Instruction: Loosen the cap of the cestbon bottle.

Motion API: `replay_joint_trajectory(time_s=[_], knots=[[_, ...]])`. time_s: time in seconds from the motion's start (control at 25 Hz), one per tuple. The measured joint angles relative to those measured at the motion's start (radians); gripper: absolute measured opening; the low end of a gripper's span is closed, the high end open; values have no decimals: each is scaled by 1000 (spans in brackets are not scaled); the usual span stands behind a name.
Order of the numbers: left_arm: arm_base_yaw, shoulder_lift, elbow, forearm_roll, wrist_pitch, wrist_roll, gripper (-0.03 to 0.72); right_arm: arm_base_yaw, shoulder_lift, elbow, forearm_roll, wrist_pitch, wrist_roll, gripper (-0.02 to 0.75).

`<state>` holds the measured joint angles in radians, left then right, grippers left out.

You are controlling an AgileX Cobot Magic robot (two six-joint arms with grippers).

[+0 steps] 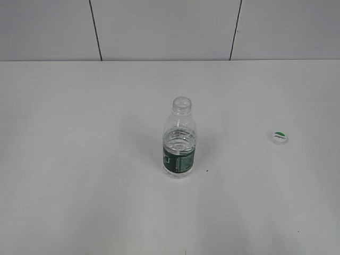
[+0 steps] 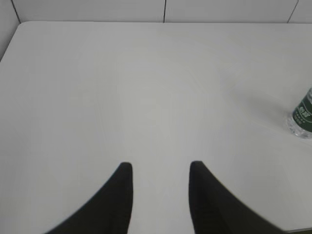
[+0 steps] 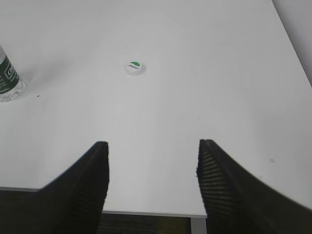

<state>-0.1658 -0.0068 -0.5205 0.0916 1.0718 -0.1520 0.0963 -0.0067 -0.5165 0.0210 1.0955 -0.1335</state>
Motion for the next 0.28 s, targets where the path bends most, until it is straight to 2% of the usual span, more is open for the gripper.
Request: replay_joint_trajectory(time_s=[0.28], knots=[[118,0,0,1,0,0,246,0,0,0,-1,0,0,443]])
